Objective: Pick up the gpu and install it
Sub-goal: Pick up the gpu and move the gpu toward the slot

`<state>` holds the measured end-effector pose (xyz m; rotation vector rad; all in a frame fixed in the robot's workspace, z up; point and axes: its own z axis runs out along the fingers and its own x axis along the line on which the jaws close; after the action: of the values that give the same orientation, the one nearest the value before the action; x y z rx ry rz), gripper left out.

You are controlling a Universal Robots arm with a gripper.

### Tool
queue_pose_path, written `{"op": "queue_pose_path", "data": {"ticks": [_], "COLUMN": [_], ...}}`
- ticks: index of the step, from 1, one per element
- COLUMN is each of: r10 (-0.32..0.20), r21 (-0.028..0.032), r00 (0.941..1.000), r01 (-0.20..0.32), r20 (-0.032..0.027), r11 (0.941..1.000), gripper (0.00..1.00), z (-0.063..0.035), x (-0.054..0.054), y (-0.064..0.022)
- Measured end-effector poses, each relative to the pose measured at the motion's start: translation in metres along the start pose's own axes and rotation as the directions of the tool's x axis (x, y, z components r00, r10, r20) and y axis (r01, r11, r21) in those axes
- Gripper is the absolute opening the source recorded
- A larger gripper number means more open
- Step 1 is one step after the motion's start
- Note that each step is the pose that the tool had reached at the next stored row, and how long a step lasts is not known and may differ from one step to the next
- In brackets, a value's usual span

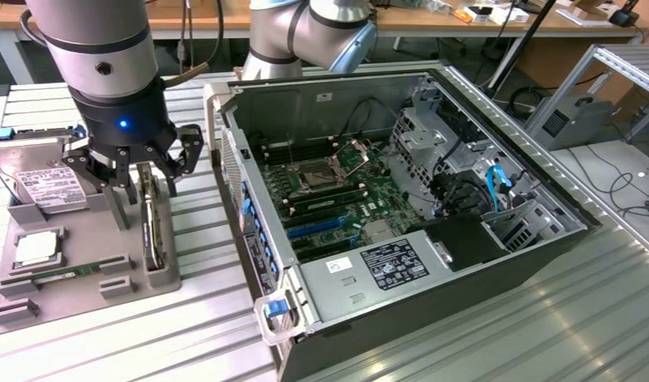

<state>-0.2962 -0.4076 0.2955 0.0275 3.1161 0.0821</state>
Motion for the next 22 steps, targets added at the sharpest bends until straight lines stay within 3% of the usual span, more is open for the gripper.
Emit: {"op": "queue_pose_path", "data": {"ticks": [22], "r10": [0.0], "r21": [0.0], "r00": [1.0], "r01": [0.0], "r20": [0.0], "r11": [1.0], "gripper": [0.51], "z": [0.0131], "x": [0.0], "y": [-0.0007]}}
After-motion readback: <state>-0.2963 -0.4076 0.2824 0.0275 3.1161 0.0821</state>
